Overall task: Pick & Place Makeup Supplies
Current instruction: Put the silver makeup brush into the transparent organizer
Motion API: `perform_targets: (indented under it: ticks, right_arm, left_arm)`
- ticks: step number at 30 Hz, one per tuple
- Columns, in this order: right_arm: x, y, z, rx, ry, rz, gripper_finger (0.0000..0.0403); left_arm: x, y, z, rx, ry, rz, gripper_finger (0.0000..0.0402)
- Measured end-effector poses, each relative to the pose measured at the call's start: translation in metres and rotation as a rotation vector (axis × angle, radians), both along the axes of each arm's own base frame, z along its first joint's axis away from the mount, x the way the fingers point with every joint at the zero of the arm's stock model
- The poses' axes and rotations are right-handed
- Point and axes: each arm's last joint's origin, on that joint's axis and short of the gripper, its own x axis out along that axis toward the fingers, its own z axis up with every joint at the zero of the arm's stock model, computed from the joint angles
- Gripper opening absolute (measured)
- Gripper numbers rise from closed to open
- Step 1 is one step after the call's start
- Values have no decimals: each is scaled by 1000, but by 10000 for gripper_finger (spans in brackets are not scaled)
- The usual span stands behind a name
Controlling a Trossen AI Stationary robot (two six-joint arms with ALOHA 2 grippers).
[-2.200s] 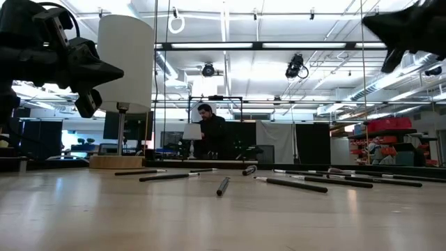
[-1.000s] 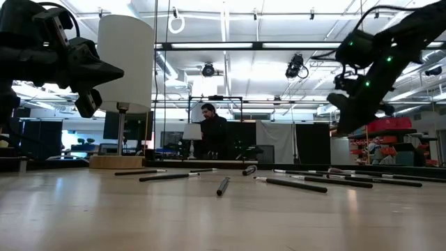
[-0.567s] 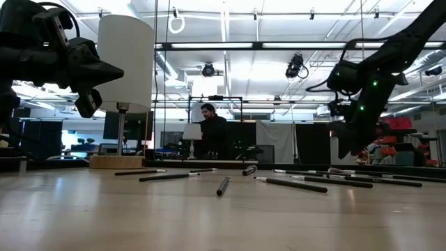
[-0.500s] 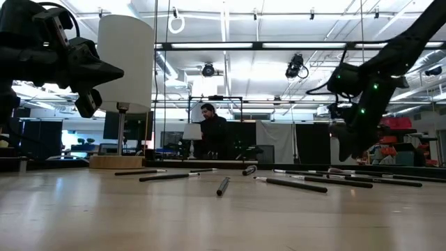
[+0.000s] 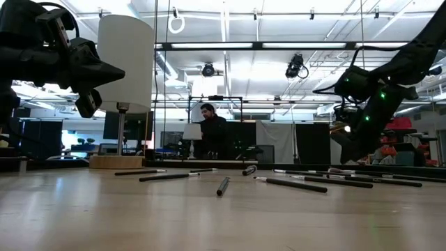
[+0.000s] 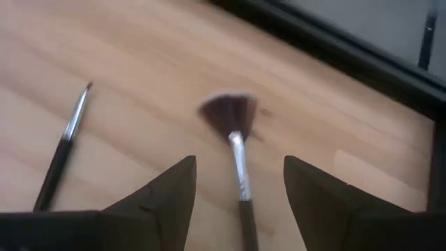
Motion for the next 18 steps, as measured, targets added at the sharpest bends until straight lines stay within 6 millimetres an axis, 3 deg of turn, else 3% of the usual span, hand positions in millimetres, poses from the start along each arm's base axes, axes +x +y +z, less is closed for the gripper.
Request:
perform_targets:
  ticks: [7, 18]
  right_arm:
    - [1, -2, 3, 27, -38, -60, 210]
    - [1, -3, -3, 129, 114, -42, 210]
  left_arm:
    - [0, 0, 0, 0, 0, 1, 7]
    - [0, 0, 0, 0, 1, 1, 7]
